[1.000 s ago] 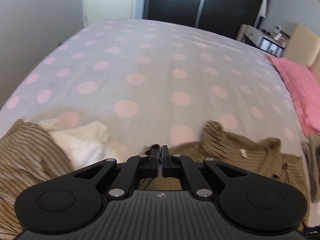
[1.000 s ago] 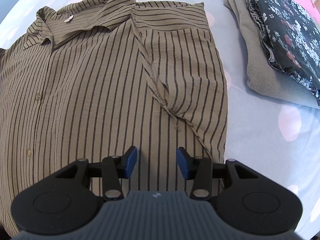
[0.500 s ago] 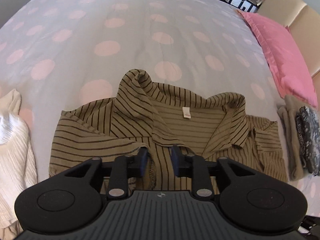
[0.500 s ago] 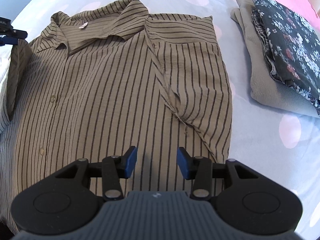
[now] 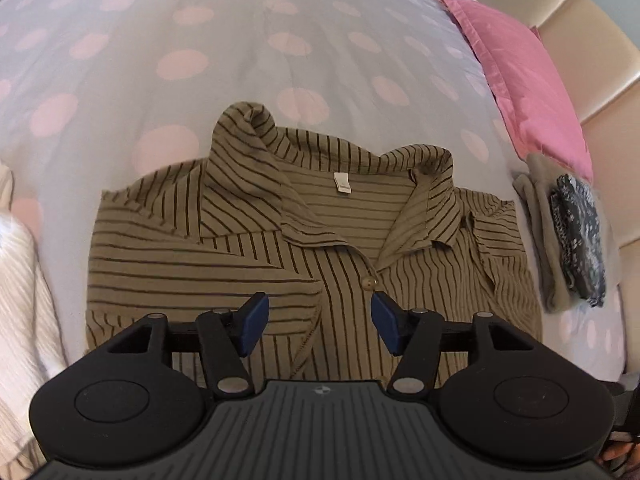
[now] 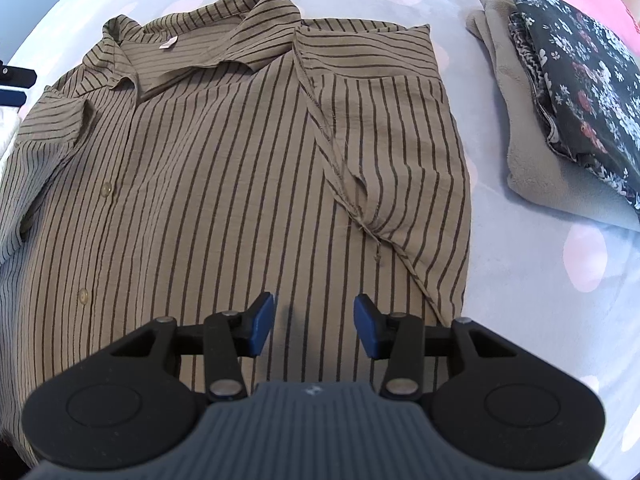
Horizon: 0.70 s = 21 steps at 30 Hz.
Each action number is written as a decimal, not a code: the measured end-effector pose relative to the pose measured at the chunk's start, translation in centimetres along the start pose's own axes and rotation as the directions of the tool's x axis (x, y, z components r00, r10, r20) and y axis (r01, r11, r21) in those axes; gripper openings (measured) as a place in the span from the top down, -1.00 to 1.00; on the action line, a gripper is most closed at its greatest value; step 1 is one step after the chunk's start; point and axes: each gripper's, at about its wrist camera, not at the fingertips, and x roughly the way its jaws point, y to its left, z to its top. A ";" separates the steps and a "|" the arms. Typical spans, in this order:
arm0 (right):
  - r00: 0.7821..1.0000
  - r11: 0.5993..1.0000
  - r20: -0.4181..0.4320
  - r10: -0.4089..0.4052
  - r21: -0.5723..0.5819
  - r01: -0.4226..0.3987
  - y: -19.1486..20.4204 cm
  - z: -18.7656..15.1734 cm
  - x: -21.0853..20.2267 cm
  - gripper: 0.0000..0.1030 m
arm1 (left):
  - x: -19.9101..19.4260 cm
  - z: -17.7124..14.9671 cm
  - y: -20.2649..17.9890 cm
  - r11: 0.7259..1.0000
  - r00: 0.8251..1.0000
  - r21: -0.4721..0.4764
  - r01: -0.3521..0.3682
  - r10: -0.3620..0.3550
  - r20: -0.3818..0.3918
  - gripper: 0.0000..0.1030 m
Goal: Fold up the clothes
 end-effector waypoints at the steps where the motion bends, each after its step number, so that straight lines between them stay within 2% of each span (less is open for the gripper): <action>1: 1.000 1.000 -0.001 -0.002 0.000 0.002 0.0 0.0 0.0 0.07 | -0.1 0.1 -0.2 1.000 1.000 0.017 -0.024 0.024 0.018 -0.06; 6: 1.000 1.000 -0.010 -0.008 0.011 0.008 -0.3 -0.1 0.3 0.07 | 0.0 1.4 2.1 0.991 0.990 -0.043 -0.128 0.131 0.050 -0.03; 11: 1.000 1.000 -0.022 -0.009 0.018 0.010 -0.5 -0.1 0.7 0.07 | 0.9 3.1 5.4 0.957 0.957 -0.099 -0.272 0.280 0.074 0.03; 17: 0.999 1.000 -0.053 -0.014 0.016 0.014 -0.5 0.0 1.8 0.07 | 4.0 4.8 8.7 0.924 0.932 -0.154 -0.350 0.359 0.038 0.10; 21: 0.997 1.000 -0.073 -0.016 0.022 0.018 -0.6 0.0 2.6 0.07 | 6.0 5.1 10.1 0.905 0.921 -0.179 -0.385 0.390 -0.007 0.37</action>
